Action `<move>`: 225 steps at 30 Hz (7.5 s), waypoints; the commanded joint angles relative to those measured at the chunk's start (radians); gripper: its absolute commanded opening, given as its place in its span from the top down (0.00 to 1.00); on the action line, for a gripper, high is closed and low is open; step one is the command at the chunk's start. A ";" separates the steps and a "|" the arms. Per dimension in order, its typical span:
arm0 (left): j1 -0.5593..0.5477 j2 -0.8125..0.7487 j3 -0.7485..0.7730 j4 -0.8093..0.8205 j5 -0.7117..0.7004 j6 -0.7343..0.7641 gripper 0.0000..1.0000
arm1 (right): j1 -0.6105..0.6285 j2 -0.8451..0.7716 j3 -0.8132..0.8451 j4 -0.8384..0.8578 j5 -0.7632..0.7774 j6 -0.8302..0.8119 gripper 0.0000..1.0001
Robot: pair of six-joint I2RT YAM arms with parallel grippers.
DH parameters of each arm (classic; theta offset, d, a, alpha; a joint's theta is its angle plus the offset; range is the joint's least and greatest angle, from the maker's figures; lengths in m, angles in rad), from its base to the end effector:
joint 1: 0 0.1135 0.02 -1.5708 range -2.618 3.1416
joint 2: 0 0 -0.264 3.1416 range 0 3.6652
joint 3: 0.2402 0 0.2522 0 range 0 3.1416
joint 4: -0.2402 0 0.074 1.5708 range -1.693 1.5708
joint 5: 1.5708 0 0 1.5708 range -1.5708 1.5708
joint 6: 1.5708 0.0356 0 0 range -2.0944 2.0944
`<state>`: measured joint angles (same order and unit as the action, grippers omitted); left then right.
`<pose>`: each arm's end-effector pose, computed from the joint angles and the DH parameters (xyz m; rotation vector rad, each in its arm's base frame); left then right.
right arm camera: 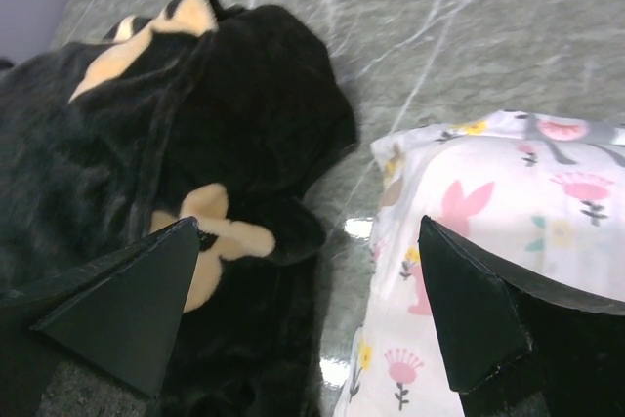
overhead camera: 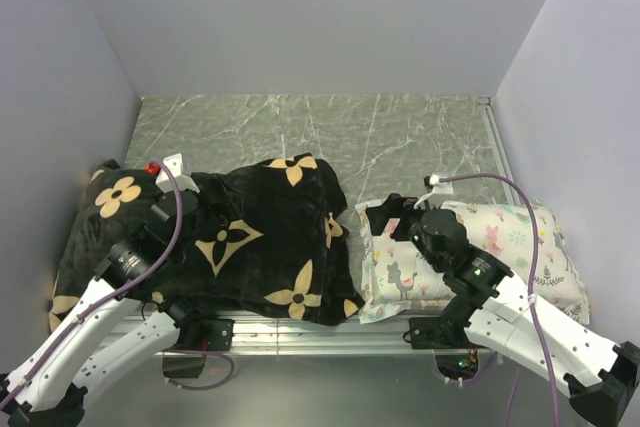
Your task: Remove the pillowcase from the pillow
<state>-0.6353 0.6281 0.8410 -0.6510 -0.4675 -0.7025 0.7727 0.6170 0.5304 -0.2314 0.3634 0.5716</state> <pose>0.1133 -0.0636 0.3342 -0.3622 1.9481 -0.4065 0.1204 0.0997 0.2713 0.0604 1.9079 0.5806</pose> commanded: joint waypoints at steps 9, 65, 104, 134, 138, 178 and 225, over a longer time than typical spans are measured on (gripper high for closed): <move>0.002 0.035 0.050 0.031 0.116 -0.012 0.04 | 0.025 0.206 0.042 0.155 -0.201 -0.032 0.07; -0.343 0.872 0.613 -0.219 -0.260 0.041 0.99 | 0.063 0.223 -0.087 0.297 -0.224 0.077 0.20; -0.342 0.340 0.199 -0.254 -0.286 -0.256 0.99 | 0.267 0.802 0.476 0.098 -0.133 -0.050 0.46; 0.088 0.266 0.063 -0.078 0.010 0.011 1.00 | 0.016 0.547 0.227 -0.017 -0.086 -0.033 0.95; 0.088 0.278 0.046 -0.056 0.041 0.009 1.00 | 0.046 0.517 0.345 -0.084 -0.084 -0.058 0.77; 0.089 0.315 0.129 -0.027 0.062 0.073 1.00 | 0.209 0.582 0.112 0.101 -0.052 0.159 1.00; -0.299 0.584 0.397 0.000 0.021 -0.089 0.33 | 0.220 0.589 0.214 0.116 -0.116 0.132 1.00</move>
<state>-0.9188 1.2209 1.3003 -0.7090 -0.4194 -0.6994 0.9901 1.1999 0.7017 -0.0929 0.2237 0.7158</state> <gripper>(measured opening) 0.661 0.010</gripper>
